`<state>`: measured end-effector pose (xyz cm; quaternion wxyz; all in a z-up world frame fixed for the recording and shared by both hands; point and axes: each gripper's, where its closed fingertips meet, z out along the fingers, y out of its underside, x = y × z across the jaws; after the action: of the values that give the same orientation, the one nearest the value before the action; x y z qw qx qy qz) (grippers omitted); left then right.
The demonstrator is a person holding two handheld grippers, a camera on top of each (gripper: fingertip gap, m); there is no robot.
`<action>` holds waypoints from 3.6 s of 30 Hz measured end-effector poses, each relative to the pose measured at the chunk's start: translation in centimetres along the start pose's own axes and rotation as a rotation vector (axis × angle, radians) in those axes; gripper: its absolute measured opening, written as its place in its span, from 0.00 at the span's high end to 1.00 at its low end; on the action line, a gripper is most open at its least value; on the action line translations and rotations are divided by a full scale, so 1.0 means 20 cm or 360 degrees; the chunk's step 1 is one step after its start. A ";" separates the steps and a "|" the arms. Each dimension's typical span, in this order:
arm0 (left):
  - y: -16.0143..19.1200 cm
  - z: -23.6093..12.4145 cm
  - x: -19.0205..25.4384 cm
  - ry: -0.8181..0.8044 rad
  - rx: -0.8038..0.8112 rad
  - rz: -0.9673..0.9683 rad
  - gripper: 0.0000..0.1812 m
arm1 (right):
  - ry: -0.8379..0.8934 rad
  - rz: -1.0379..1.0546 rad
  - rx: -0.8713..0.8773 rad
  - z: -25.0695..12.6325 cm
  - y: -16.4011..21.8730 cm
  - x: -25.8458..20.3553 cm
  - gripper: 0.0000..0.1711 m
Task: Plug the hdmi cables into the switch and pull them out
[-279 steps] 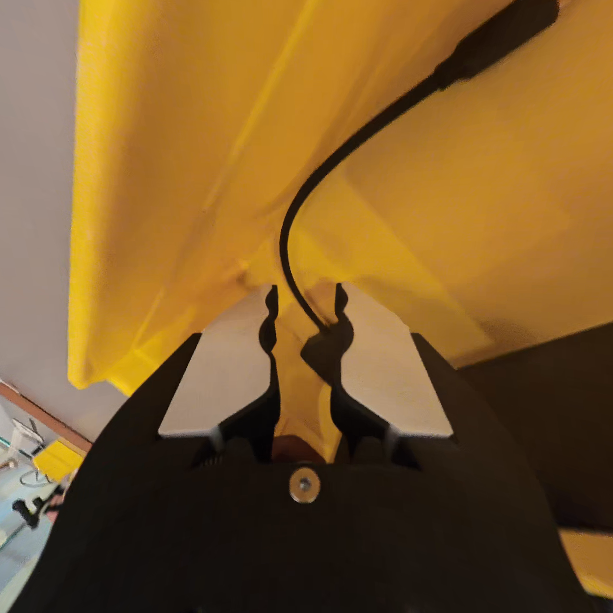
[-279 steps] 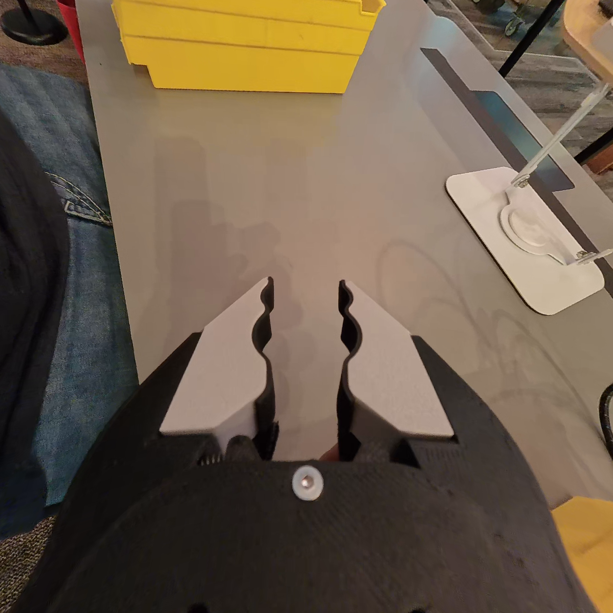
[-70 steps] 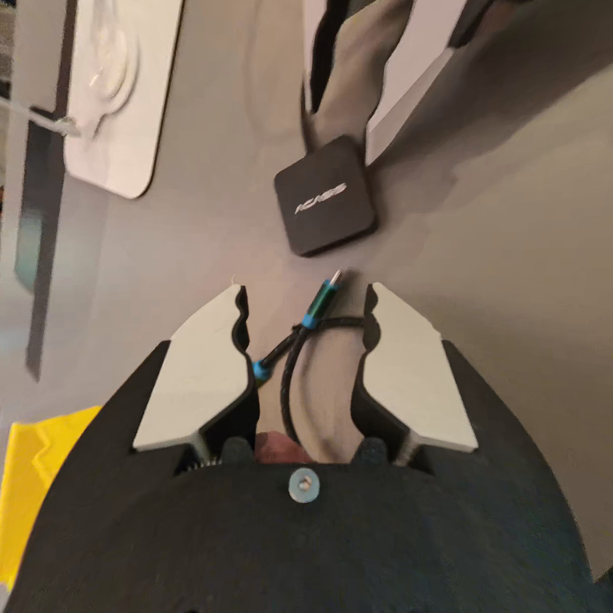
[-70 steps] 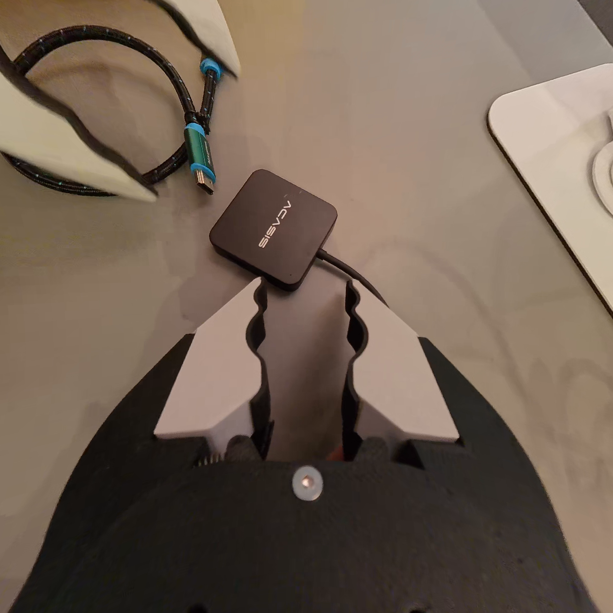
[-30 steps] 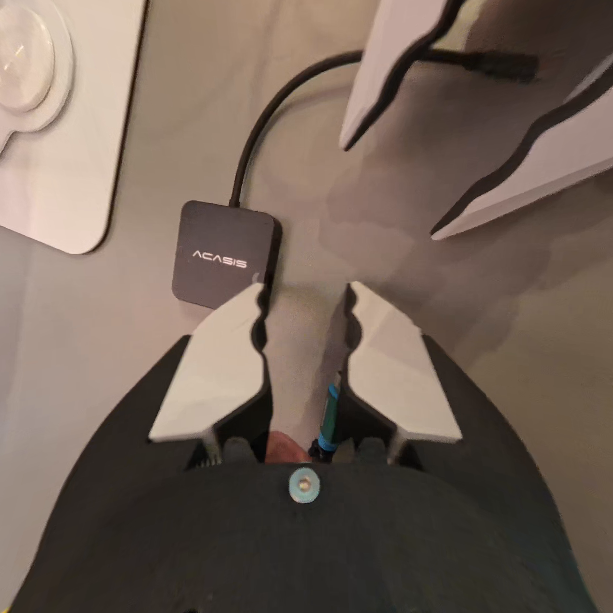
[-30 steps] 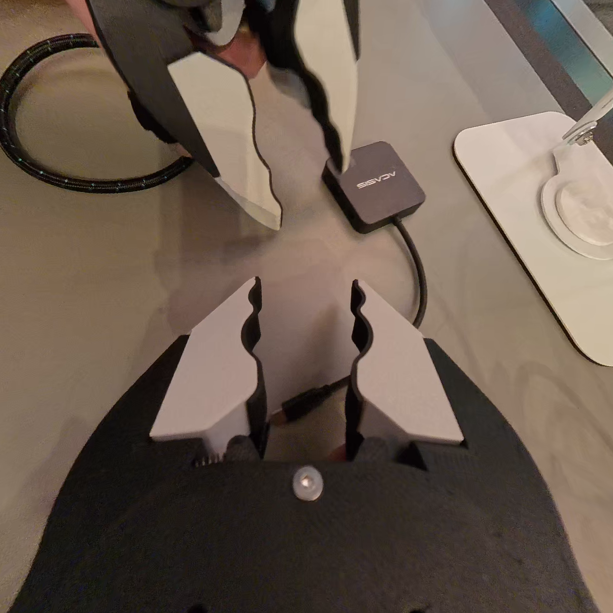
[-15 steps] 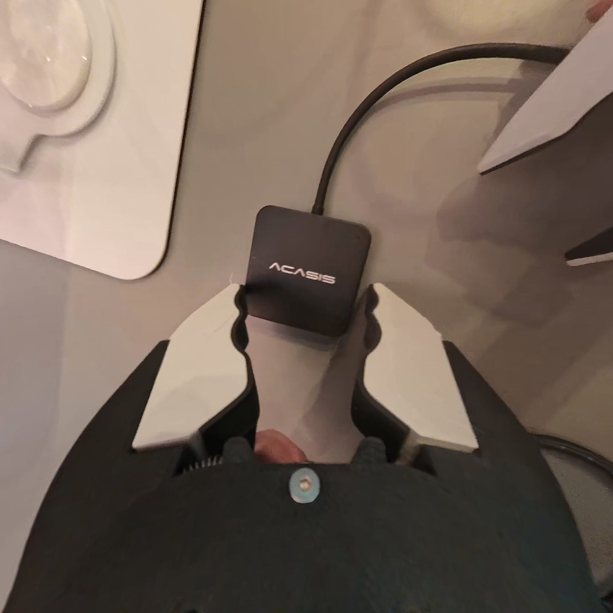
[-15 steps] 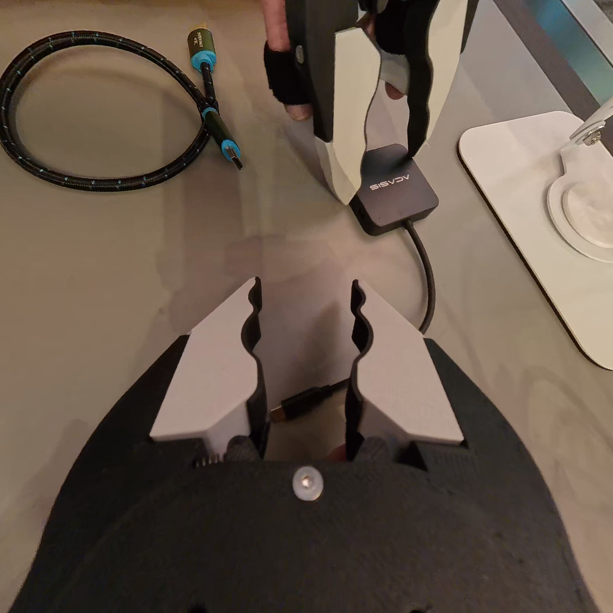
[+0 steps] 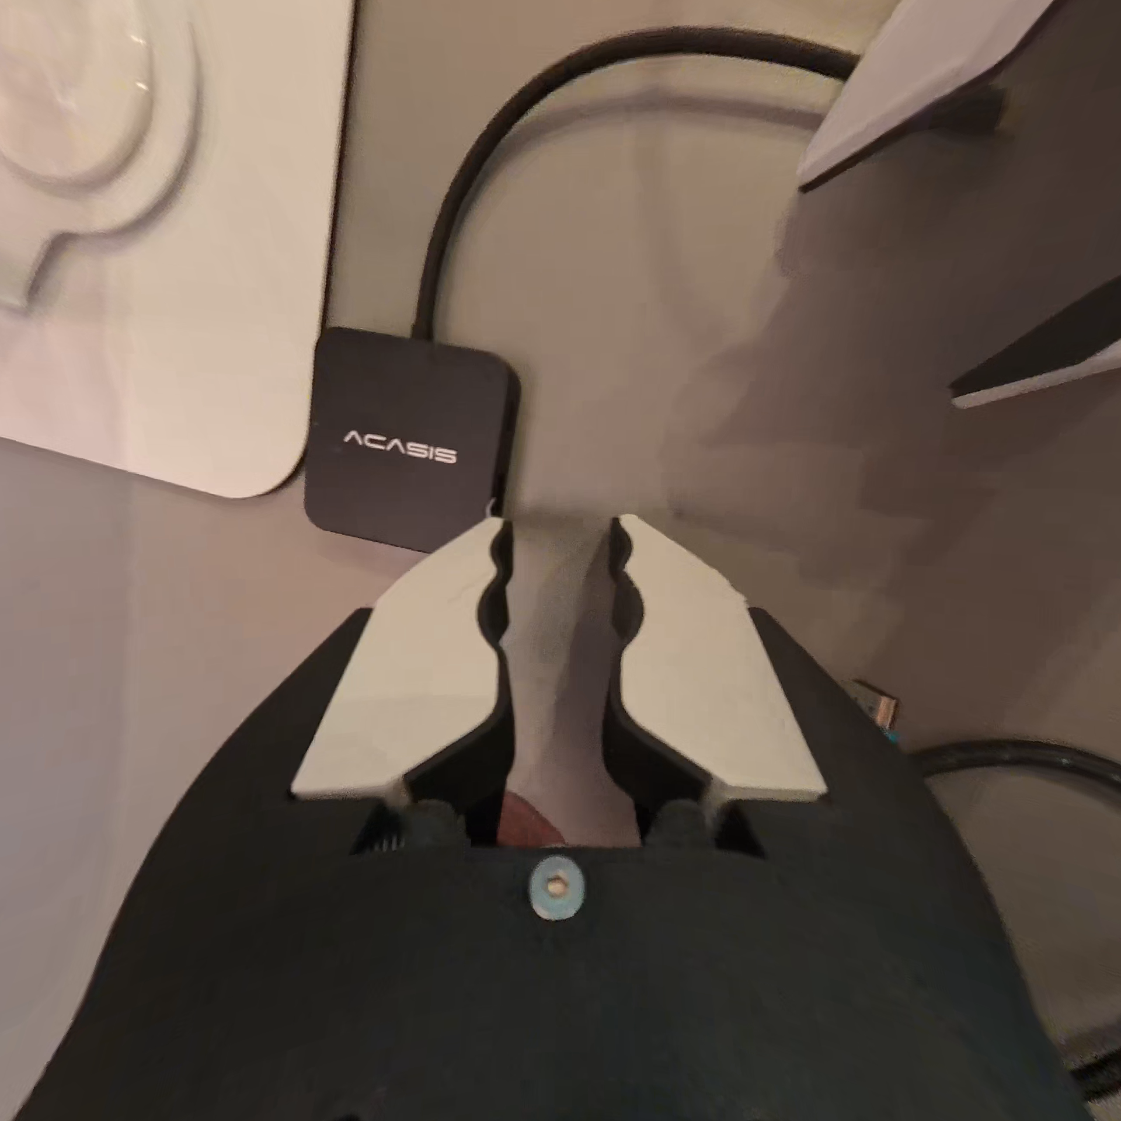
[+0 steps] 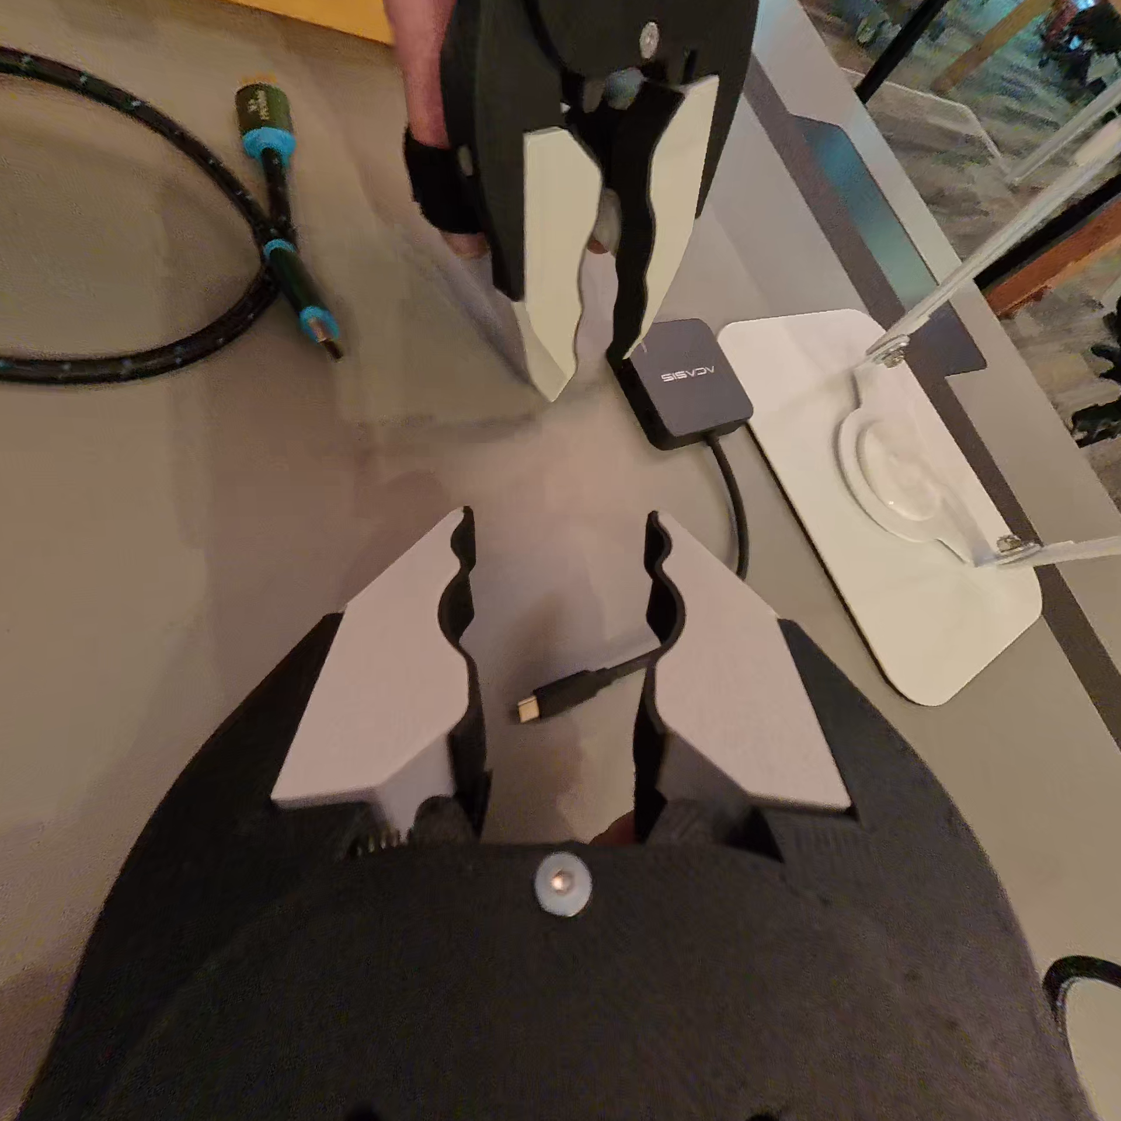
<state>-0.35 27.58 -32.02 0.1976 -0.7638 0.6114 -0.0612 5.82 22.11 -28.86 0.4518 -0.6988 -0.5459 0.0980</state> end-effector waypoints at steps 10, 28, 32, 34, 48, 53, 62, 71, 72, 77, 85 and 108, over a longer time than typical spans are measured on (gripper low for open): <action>-0.06 0.04 -0.25 -0.0150 -0.0017 0.0103 0.55 | 0.0034 0.0184 0.0044 0.08 -0.02 0.13 0.68; -0.06 -0.03 0.07 0.0582 0.0088 -0.0025 0.64 | -0.0009 -0.0062 0.0094 0.09 -0.03 0.06 0.64; -0.12 -0.14 0.20 0.0834 0.0135 -0.0049 0.64 | 0.0094 -0.0432 0.0029 0.11 -0.03 0.00 0.70; -0.16 -0.18 0.25 0.0913 0.0172 -0.0041 0.64 | 0.0149 -0.0565 0.0019 0.13 -0.05 -0.02 0.75; -0.25 -0.37 0.29 0.0329 0.0309 0.0362 0.70 | 0.0240 -0.0529 0.0213 -0.01 -0.15 0.03 0.93; -0.19 -0.38 0.29 -0.0316 0.0126 0.0857 0.86 | 0.0171 -0.0513 0.0301 -0.06 -0.21 -0.01 0.93; -0.22 -0.43 0.35 -0.0390 0.0329 0.0894 0.92 | 0.0187 -0.0475 0.0428 -0.10 -0.24 0.00 0.78; -0.35 -0.51 0.46 -0.0306 0.0550 0.0921 0.92 | 0.0084 -0.0466 0.0385 -0.06 -0.23 -0.07 0.93; -0.36 -0.51 0.48 -0.0326 0.0537 0.0971 0.92 | 0.0103 -0.0469 0.0373 -0.07 -0.23 -0.05 0.94; -0.36 -0.52 0.47 -0.0299 0.0616 0.0924 0.92 | 0.0112 -0.0445 0.0415 -0.09 -0.25 -0.05 0.93; -0.31 -0.53 0.45 -0.0291 0.0710 0.0831 0.92 | 0.0019 -0.0410 0.0663 -0.18 -0.34 -0.10 0.93; 0.29 -0.33 0.45 -0.0417 -0.0005 -0.0095 0.81 | 0.0168 -0.0468 0.0341 -0.08 -0.18 -0.01 0.94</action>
<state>-5.75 16.50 -29.48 0.2726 -0.7834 0.5575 0.0343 4.28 21.03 -25.31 0.5612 -0.5634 -0.6042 0.0517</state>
